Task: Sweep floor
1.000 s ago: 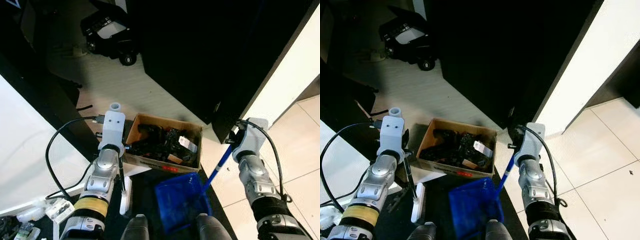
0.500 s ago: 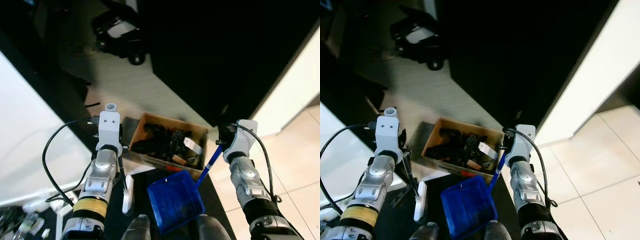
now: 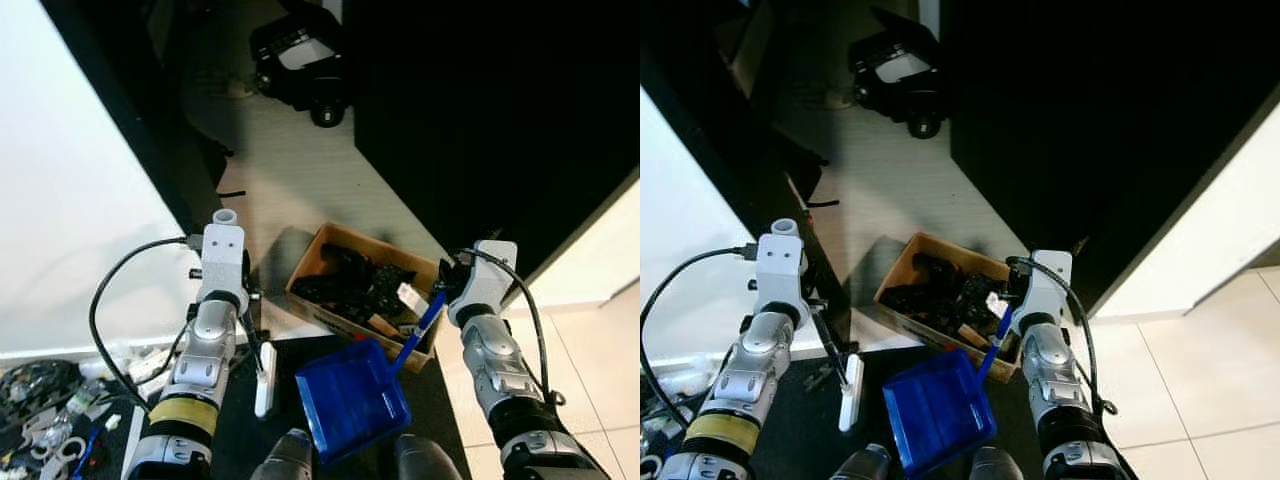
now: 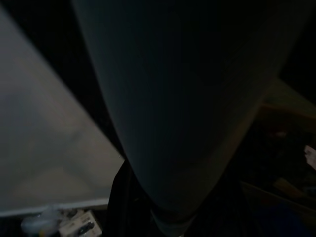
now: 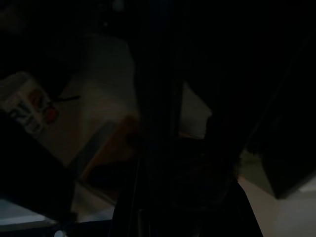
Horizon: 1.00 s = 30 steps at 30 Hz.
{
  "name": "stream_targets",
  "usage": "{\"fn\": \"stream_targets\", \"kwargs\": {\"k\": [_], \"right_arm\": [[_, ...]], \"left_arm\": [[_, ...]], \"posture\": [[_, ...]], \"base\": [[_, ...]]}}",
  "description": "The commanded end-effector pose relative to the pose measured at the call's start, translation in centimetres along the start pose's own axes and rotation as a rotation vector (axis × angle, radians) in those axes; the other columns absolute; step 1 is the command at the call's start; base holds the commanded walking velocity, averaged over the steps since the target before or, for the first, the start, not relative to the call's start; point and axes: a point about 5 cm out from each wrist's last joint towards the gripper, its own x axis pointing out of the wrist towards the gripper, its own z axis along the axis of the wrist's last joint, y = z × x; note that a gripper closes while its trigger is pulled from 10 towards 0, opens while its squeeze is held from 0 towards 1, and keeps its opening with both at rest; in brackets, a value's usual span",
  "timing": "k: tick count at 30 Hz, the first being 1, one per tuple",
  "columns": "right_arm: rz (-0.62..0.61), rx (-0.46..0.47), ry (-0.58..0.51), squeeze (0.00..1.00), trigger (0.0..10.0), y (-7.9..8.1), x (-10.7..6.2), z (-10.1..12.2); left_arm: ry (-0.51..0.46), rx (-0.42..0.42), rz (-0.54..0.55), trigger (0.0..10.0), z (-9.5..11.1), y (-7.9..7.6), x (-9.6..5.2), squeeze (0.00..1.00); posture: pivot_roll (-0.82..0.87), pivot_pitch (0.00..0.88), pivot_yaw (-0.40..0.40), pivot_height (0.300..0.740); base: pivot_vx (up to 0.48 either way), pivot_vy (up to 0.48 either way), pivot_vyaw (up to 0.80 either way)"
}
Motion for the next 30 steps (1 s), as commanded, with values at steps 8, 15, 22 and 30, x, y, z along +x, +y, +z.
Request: {"fn": "stream_targets", "kwargs": {"k": [8, 15, 22, 30], "right_arm": [[0.015, 0.0, -0.023, 0.0, 10.0, 0.34, 0.11, 0.23], [0.018, -0.005, -0.024, 0.0, 10.0, 0.36, 0.07, 0.17], [0.021, -0.005, -0.024, 0.0, 10.0, 0.43, 0.05, 0.09], [0.02, -0.006, -0.024, 0.0, 10.0, 0.34, 0.01, 0.02]], "left_arm": [[0.069, 0.042, 0.009, 10.0, -1.33, 0.21, -0.37, 0.0], [0.068, 0.041, 0.001, 10.0, -1.29, 0.07, -0.33, 0.0], [0.067, 0.041, -0.014, 10.0, -1.21, -0.08, -0.31, 0.0], [0.07, 0.041, -0.024, 10.0, -1.24, -0.12, -0.29, 0.0]], "posture": [[0.0, 0.107, -0.004, 0.74], [0.0, 0.1, -0.003, 0.74], [0.0, 0.096, -0.001, 0.74], [0.0, 0.096, 0.0, 0.74]], "base": [[0.0, 0.0, 0.8], [0.0, 0.0, 0.8], [0.0, 0.0, 0.8], [0.0, 0.0, 0.8]]}}
